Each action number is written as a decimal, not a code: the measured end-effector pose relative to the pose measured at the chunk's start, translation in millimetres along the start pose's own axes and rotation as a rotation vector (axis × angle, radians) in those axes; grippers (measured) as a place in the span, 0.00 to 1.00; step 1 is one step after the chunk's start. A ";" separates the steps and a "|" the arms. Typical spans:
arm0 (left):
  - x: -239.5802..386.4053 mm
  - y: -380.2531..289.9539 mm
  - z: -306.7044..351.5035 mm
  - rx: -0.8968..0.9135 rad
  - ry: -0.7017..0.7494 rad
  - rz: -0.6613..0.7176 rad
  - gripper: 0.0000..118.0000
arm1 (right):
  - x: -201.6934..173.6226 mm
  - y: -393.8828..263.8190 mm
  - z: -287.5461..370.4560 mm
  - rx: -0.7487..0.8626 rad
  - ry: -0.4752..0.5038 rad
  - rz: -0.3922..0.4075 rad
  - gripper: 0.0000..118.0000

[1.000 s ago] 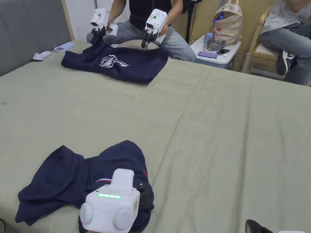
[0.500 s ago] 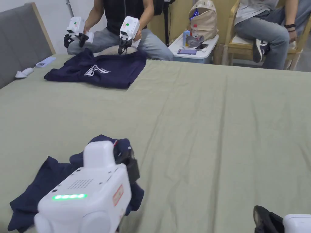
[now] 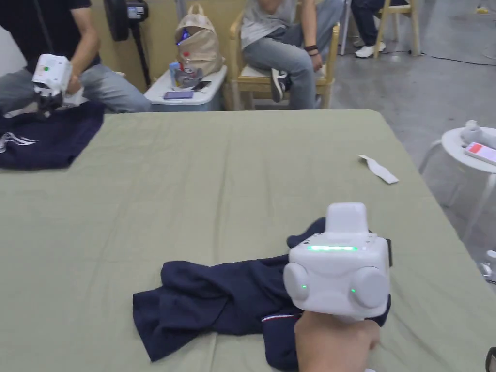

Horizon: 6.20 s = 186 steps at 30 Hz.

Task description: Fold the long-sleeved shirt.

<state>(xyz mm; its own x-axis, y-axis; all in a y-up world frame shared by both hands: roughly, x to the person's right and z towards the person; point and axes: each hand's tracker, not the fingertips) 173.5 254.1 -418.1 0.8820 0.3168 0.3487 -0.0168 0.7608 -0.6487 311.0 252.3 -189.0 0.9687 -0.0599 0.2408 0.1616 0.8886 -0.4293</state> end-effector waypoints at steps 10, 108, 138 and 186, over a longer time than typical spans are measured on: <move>10.1 -51.6 23.1 -0.078 -0.269 0.003 0.80 | 23.7 -8.5 -6.1 -0.012 -0.071 -0.087 0.01; -289.4 -15.6 280.0 0.262 0.256 0.048 0.01 | -98.1 58.2 -28.2 0.140 0.082 0.005 0.03; -300.8 447.8 425.6 0.691 0.484 -0.054 0.01 | -158.6 583.2 -35.5 0.581 -0.063 0.157 0.03; -328.8 -132.6 365.0 0.097 0.428 0.129 0.67 | -12.9 -20.7 29.4 -0.079 -0.054 0.047 0.52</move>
<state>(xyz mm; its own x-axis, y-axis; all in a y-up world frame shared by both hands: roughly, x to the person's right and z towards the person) -286.2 255.7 -199.9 0.9846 0.1656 -0.0552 -0.1656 0.7864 -0.5951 289.6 248.0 -157.6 0.9644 0.0070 0.2643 0.1330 0.8510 -0.5080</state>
